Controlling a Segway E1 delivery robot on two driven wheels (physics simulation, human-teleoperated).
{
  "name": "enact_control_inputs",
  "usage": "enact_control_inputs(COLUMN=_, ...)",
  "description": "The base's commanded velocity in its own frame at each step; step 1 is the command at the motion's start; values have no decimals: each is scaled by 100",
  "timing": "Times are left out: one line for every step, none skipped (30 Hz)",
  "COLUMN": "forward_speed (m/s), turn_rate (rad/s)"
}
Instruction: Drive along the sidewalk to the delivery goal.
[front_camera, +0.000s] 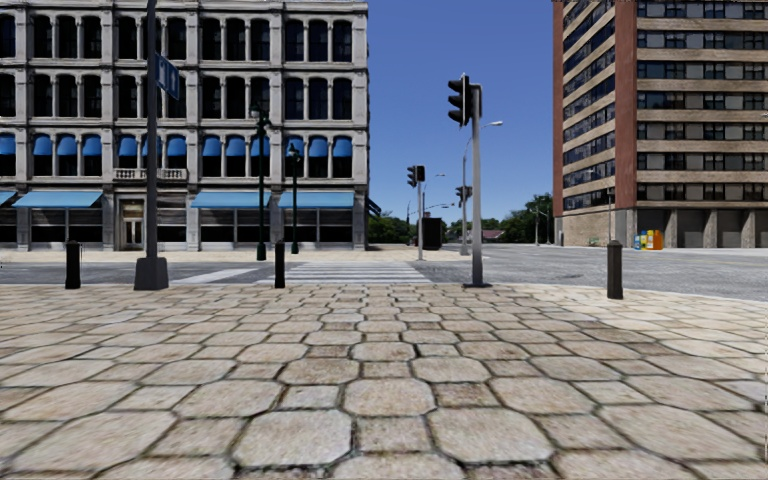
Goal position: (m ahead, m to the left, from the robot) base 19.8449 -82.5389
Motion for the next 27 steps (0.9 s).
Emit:
enact_control_inputs(forward_speed=185, turn_rate=0)
enact_control_inputs(forward_speed=185, turn_rate=0)
enact_control_inputs(forward_speed=185, turn_rate=0)
enact_control_inputs(forward_speed=185, turn_rate=0)
enact_control_inputs(forward_speed=185, turn_rate=0)
enact_control_inputs(forward_speed=185, turn_rate=0)
enact_control_inputs(forward_speed=185, turn_rate=0)
enact_control_inputs(forward_speed=185, turn_rate=0)
enact_control_inputs(forward_speed=185, turn_rate=0)
enact_control_inputs(forward_speed=185, turn_rate=0)
enact_control_inputs(forward_speed=185, turn_rate=0)
enact_control_inputs(forward_speed=185, turn_rate=0)
enact_control_inputs(forward_speed=185, turn_rate=0)
enact_control_inputs(forward_speed=185, turn_rate=0)
enact_control_inputs(forward_speed=185, turn_rate=0)
enact_control_inputs(forward_speed=185, turn_rate=0)
enact_control_inputs(forward_speed=185, turn_rate=0)
enact_control_inputs(forward_speed=185, turn_rate=0)
enact_control_inputs(forward_speed=185, turn_rate=0)
enact_control_inputs(forward_speed=185, turn_rate=0)
enact_control_inputs(forward_speed=185, turn_rate=0)
enact_control_inputs(forward_speed=185, turn_rate=0)
enact_control_inputs(forward_speed=185, turn_rate=0)
enact_control_inputs(forward_speed=185, turn_rate=0)
enact_control_inputs(forward_speed=185, turn_rate=0)
enact_control_inputs(forward_speed=185, turn_rate=0)
enact_control_inputs(forward_speed=185, turn_rate=0)
